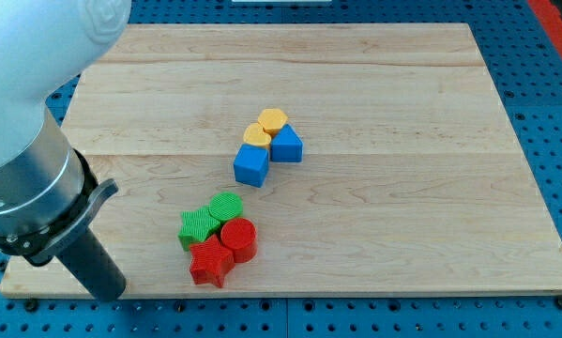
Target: Push the red blocks into the blue cube
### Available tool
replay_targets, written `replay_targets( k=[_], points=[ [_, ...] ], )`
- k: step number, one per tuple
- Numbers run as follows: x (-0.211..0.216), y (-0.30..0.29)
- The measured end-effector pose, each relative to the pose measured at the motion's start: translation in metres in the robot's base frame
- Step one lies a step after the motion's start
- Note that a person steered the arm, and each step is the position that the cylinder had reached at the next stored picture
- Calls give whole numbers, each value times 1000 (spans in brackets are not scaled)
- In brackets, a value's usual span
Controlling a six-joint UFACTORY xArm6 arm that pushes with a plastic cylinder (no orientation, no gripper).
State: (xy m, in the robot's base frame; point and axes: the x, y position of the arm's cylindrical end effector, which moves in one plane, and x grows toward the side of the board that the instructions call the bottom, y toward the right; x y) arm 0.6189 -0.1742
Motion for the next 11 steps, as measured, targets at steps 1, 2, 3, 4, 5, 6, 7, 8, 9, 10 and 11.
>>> replay_targets(
  k=[1,2,3,4,5,6,7,8,9,10,11],
  points=[
    [0,39],
    [-1,106],
    [-2,124],
    [-5,133],
    [0,143],
    [0,161],
    [-19,171],
    [-57,141],
    [-76,135],
    [-18,140],
    [-11,95]
  ],
)
